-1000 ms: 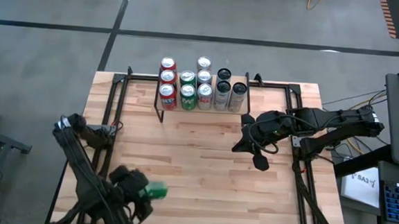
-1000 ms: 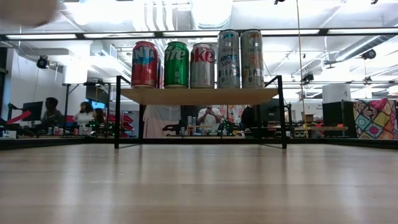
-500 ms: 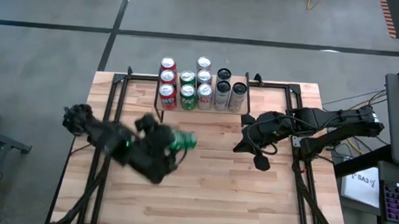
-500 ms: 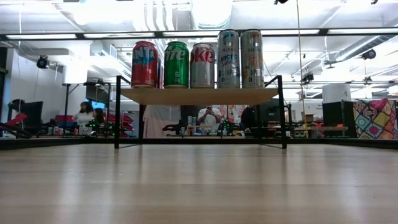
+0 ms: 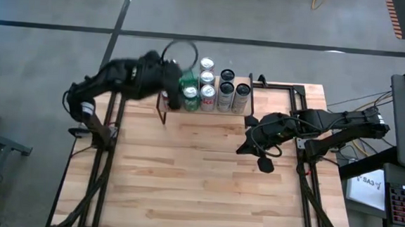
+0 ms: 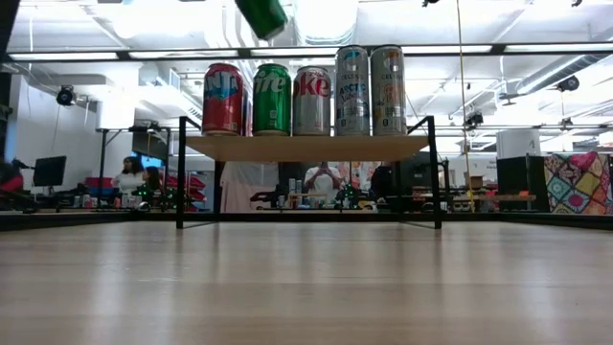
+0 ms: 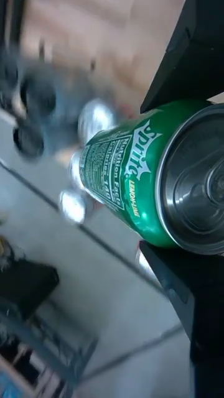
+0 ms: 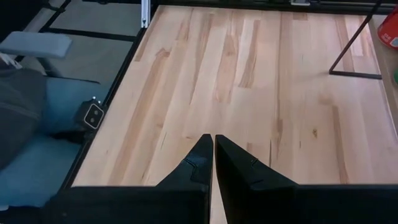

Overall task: Place canned beverage on shelf
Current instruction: Put the green soda can on top of the shelf

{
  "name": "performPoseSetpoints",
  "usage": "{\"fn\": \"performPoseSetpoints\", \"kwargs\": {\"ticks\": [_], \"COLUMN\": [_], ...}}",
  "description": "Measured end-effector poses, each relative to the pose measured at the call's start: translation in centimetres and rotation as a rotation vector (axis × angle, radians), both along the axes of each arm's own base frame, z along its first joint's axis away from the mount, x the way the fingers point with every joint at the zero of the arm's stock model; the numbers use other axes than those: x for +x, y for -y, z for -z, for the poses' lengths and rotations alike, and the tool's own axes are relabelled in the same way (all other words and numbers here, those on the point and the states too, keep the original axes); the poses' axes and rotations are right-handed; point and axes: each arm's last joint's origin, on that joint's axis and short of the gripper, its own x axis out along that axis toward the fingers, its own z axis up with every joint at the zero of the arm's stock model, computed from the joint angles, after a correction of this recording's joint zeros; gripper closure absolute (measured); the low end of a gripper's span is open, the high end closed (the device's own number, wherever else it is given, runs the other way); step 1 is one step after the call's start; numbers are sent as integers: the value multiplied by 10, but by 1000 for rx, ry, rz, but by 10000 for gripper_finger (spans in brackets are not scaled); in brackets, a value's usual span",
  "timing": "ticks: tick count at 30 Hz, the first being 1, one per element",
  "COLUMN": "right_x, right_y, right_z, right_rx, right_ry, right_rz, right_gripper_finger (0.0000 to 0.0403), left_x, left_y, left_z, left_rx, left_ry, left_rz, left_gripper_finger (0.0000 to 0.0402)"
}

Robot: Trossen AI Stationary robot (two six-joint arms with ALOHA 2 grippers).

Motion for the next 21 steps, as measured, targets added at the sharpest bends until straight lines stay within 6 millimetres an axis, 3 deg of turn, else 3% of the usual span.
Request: {"fn": "performPoseSetpoints", "kwargs": {"ticks": [7,12,17,21], "right_x": [1,3,4,3], "right_y": [6,17,32,43], "right_z": [-1,-4,-6,-5], "right_rx": [-19,-17,9,26], "right_ry": [13,24,22,4], "right_rz": [8,58,137,196], "right_gripper_finger": [394,394,394,394], "left_x": [-2,-17,-31,-28], "left_y": [-72,-131,-182,-206], "left_z": [-9,-14,-5,9], "left_rx": [148,146,75,29], "left_ry": [-61,-37,-19,-50], "left_rz": [-72,-66,-72,-88], "left_gripper_finger": [103,103,103,103]}}
